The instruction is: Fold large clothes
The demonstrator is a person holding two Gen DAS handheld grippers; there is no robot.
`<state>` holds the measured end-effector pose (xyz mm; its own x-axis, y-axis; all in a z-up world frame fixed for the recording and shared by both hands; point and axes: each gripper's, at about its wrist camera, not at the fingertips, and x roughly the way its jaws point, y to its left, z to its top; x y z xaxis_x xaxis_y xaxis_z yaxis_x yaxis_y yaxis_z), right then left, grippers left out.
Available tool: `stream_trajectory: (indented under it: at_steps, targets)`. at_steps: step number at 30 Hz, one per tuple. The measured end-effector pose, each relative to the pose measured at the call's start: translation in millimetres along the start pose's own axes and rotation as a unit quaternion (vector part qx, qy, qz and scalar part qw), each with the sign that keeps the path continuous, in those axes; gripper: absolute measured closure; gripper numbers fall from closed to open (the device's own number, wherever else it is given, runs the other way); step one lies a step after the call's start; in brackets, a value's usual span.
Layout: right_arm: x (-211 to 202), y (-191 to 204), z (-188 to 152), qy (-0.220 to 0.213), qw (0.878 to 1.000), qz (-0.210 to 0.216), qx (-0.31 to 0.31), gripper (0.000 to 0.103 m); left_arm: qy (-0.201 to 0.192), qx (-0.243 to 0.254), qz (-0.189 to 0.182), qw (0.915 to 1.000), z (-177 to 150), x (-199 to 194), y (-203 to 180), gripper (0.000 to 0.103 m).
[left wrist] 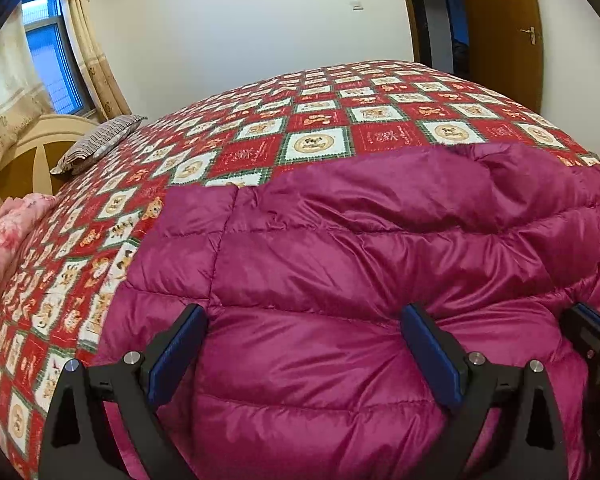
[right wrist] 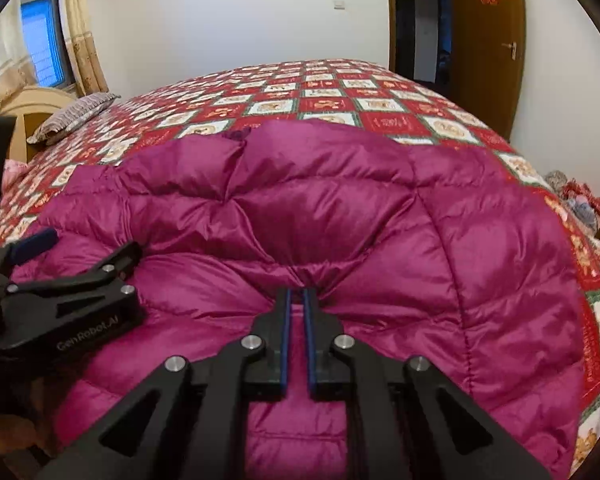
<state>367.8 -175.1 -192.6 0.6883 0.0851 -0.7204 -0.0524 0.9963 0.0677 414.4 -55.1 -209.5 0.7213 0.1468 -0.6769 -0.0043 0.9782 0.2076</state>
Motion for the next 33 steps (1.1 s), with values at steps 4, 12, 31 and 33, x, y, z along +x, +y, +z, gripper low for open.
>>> stream_trajectory:
  at_steps: [4,12,31,33]
  targets:
    - [2.1,-3.0,-1.2,0.0,1.0,0.008,0.01,0.094,0.013,-0.006,-0.013,0.9998,0.1,6.7,0.5,0.005]
    - [-35.6,-1.7,1.0,-0.014,1.0,0.013,0.014,0.093,0.019,-0.008,-0.043,0.9989,0.8,-25.5,32.6,0.005]
    - [-85.0,48.1,-3.9,-0.048,0.998,0.028,-0.034,0.093,0.065,-0.222,-0.12,0.9654,-60.2,-20.8,149.8,0.005]
    - [-74.9,59.9,1.6,-0.045,0.998,0.032,-0.031,0.093,0.078,-0.233,-0.126,0.9611,-61.8,-14.2,145.2,0.005]
